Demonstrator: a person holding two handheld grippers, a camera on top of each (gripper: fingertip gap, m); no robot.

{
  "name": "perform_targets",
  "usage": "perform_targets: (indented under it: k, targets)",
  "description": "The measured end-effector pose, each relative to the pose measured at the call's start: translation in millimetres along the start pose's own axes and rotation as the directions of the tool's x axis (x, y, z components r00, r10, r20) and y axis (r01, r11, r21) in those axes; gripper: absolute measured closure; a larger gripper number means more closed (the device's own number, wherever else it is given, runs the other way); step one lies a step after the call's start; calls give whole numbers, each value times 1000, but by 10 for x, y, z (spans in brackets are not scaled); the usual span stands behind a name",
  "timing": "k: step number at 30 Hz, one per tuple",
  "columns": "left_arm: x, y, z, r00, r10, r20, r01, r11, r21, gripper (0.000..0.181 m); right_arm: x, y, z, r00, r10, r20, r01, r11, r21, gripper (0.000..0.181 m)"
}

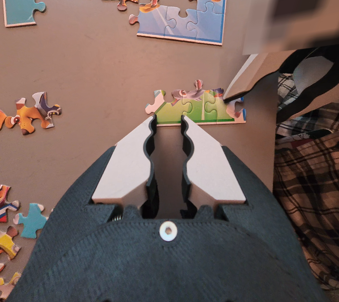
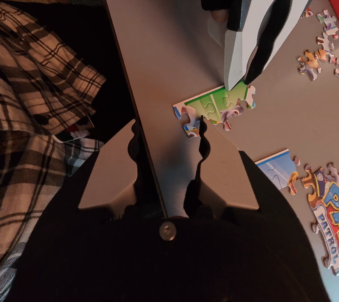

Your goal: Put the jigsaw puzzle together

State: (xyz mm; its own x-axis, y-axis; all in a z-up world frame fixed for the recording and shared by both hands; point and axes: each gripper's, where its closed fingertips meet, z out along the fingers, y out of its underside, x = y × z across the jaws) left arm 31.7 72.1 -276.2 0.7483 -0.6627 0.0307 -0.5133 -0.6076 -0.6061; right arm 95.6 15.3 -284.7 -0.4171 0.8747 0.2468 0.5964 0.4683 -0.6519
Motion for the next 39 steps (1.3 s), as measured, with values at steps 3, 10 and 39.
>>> perform_targets:
  k: [3, 10, 39]
  targets:
    - [93, -4, 9, 1000, 16, -2, -16, 1000, 2, 156, -36, 22, -30, 997, -48, -53, 49, 999, 18, 125]
    - [319, -30, 38, 999, 38, -11, -38, 999, 20, 156, -109, 84, -142, 975, -105, -195, 122, 990, 75, 148]
    - [710, -24, 35, 971, 229, 71, -233, 971, 54, 151, 21, -8, -530, 954, -147, -263, 199, 963, 183, 181]
